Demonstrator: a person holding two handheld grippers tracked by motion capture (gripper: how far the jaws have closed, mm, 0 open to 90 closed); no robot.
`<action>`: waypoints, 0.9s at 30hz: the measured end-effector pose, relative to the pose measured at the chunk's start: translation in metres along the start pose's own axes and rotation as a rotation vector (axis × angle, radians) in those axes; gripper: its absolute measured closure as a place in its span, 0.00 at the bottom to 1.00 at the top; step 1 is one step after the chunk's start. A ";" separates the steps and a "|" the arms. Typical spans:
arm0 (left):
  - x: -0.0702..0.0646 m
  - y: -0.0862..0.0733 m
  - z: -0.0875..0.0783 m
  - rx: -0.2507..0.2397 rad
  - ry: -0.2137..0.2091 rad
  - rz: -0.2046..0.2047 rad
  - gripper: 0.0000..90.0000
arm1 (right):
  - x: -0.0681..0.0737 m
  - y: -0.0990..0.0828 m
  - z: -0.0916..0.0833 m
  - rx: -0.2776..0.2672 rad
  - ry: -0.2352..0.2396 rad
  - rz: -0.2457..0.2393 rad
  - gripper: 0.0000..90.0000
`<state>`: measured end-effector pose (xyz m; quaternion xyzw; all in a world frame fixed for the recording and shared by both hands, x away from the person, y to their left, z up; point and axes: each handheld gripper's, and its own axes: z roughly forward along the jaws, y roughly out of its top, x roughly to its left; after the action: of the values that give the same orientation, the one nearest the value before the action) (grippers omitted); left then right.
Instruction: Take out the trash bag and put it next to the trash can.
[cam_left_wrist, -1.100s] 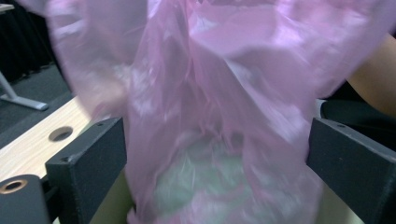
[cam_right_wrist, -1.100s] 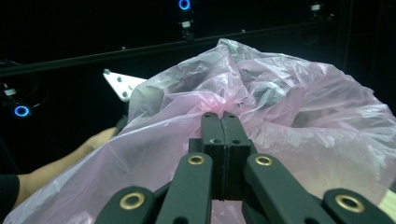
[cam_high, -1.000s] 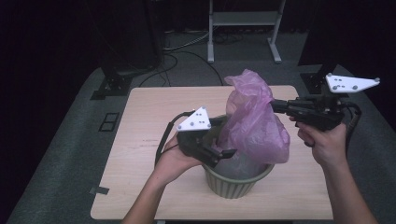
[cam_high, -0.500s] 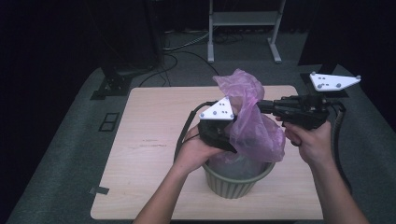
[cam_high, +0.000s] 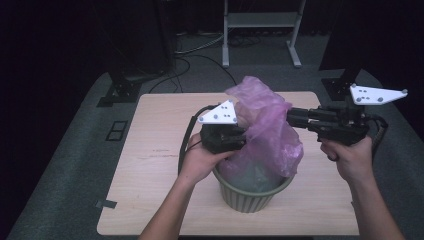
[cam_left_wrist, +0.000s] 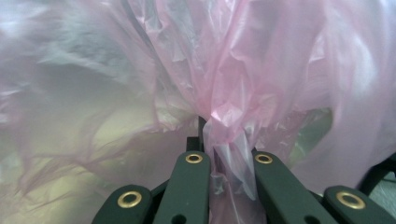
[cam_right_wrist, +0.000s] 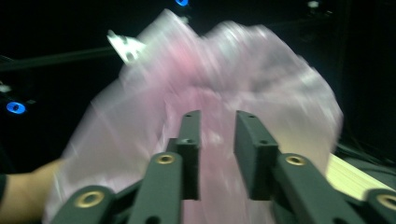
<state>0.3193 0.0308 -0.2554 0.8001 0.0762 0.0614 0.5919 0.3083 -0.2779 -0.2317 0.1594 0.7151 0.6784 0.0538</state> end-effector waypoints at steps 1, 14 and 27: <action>0.001 0.001 -0.003 -0.009 0.002 -0.002 0.99 | -0.001 -0.003 -0.001 0.009 -0.017 -0.002 0.68; 0.003 0.024 -0.020 -0.103 -0.005 0.027 0.99 | -0.004 -0.039 0.040 0.164 0.029 -0.020 0.22; -0.001 0.036 -0.007 -0.169 -0.041 0.029 0.99 | 0.004 -0.038 0.079 0.172 0.028 -0.042 0.46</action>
<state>0.3190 0.0264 -0.2193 0.7495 0.0471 0.0599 0.6576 0.3214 -0.2028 -0.2746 0.1390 0.7747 0.6152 0.0439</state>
